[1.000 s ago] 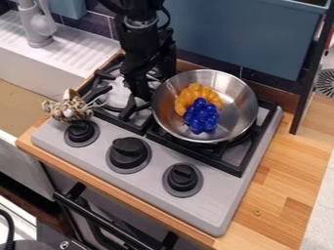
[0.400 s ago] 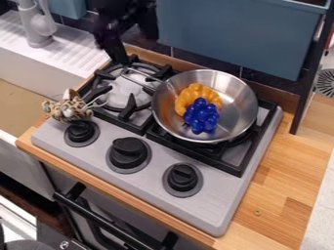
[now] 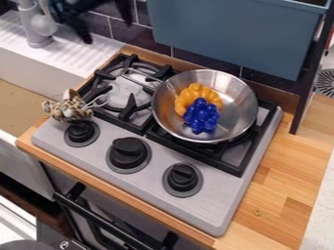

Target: Move the silver pan to the left side of the burner

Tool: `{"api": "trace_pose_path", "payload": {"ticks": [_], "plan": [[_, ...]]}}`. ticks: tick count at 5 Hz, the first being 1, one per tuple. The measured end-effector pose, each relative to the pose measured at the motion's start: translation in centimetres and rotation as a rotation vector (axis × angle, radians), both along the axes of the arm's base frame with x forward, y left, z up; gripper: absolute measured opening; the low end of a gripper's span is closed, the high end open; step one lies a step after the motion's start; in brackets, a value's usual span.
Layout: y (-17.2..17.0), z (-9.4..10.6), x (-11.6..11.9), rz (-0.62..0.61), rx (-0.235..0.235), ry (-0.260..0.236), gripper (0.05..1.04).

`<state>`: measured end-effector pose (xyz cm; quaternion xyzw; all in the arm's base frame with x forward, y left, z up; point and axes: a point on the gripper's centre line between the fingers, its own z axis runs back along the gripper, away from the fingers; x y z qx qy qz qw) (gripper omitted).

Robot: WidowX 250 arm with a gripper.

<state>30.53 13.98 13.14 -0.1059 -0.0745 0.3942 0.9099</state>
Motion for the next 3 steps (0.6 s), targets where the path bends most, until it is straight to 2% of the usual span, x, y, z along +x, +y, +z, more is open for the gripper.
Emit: {"api": "trace_pose_path", "payload": {"ticks": [1, 2, 3], "plan": [[0.8, 1.2, 0.0, -0.235, 0.055, -0.036, 0.995], [1.0, 1.6, -0.3, -0.363, 0.099, -0.022, 0.995], [0.7, 3.3, -1.0, -0.448, 0.157, -0.039, 0.995]]}}
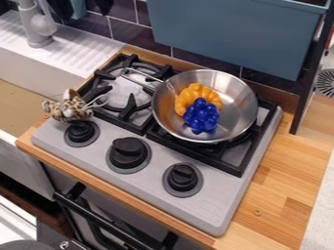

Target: Move the silver pan to the left side of the burner

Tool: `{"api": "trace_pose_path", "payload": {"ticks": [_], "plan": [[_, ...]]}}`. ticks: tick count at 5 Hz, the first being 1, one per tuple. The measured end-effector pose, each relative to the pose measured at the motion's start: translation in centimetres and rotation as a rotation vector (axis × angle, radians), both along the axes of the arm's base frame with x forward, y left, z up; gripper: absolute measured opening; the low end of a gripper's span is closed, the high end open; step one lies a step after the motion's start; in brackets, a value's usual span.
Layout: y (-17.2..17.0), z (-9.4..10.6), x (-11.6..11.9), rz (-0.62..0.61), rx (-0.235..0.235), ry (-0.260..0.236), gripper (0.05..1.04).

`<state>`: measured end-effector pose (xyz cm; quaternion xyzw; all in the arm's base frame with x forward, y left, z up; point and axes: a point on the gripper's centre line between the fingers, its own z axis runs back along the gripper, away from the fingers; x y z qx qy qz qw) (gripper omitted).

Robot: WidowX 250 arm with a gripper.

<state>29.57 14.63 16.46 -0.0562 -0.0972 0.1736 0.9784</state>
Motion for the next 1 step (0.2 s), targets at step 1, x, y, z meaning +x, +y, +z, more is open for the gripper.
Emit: {"api": "trace_pose_path", "payload": {"ticks": [1], "plan": [[-0.36, 0.14, -0.64, -0.044, -0.006, 0.018, 0.995]]}}
